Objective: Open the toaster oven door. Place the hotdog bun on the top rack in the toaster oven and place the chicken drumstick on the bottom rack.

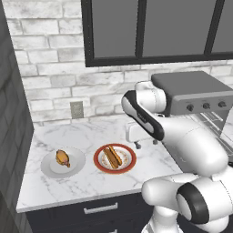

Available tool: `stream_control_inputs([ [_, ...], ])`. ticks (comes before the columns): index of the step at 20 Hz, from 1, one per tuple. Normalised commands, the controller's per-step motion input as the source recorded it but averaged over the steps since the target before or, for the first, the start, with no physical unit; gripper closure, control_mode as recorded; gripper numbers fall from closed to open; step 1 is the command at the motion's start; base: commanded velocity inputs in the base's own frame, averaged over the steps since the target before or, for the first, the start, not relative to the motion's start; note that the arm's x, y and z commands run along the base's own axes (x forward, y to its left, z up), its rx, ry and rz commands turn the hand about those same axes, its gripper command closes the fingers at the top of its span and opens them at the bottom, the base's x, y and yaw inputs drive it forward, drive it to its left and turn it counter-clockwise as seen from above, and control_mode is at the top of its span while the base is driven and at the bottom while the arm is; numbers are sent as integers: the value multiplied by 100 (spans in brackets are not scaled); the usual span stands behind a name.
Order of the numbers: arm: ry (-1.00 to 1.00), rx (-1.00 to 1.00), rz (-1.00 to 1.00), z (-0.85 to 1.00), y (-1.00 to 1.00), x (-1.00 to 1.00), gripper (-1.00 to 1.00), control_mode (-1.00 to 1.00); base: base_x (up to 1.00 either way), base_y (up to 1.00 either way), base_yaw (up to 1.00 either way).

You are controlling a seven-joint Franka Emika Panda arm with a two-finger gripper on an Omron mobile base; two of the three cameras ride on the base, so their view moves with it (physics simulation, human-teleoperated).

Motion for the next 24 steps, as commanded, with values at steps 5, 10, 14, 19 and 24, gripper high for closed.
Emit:
stream_control_inputs([
  [5, -2, 0, -2, -3, 40, -2, -100, -100, 0, 0, 0],
  [10, -3, 0, 0, -1, 45, 4, -100, -100, 0, 0, 0],
  [14, -6, 0, 0, 1, 49, 5, -100, -100, 0, 0, 0],
  [19, -1, 0, 0, 0, 44, 0, -100, -100, 0, 0, 0],
  [24, 0, 0, 0, 0, 46, 1, -100, -100, 0, 0, 0],
])
